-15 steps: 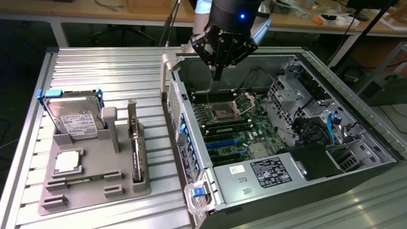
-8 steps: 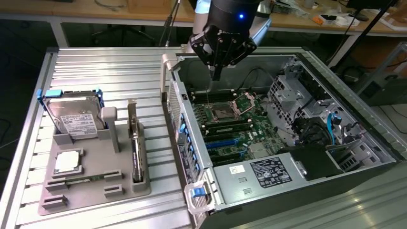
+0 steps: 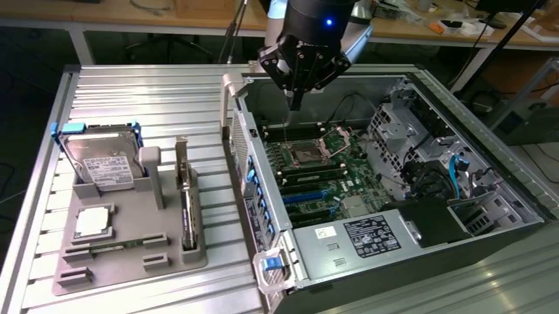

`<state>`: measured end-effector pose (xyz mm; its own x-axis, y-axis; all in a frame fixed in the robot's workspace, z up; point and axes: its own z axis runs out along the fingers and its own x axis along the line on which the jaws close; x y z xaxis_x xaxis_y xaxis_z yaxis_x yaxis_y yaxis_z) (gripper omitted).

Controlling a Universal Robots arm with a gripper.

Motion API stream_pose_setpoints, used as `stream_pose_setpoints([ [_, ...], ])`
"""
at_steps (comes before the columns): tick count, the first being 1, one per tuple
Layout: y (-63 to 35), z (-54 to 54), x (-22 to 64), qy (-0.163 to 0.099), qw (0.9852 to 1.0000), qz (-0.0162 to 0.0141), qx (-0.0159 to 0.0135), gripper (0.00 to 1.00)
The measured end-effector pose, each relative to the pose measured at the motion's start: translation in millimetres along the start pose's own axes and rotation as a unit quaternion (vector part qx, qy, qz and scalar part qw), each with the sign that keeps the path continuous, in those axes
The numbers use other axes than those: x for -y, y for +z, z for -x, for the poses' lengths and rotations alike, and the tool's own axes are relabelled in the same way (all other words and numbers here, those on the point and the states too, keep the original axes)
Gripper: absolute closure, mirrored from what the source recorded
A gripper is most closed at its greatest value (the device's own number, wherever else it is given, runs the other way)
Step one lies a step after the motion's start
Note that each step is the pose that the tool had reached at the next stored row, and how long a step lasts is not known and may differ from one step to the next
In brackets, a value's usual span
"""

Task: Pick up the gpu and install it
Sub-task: 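Reach for the gpu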

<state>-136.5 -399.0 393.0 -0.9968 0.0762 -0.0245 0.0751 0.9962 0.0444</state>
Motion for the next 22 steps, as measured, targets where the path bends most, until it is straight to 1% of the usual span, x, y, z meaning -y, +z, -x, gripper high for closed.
stream_pose_setpoints([
  [13, -0.2, -6.2, 0.4, 0.0, 1.0, 0.0, 0.0, 0.89],
  [17, -0.3, -12.9, 0.9, 0.0, 1.0, 0.0, 0.0, 0.89],
  [22, -0.3, -14.7, 1.1, 0.0, 1.0, 0.0, 0.0, 0.89],
])
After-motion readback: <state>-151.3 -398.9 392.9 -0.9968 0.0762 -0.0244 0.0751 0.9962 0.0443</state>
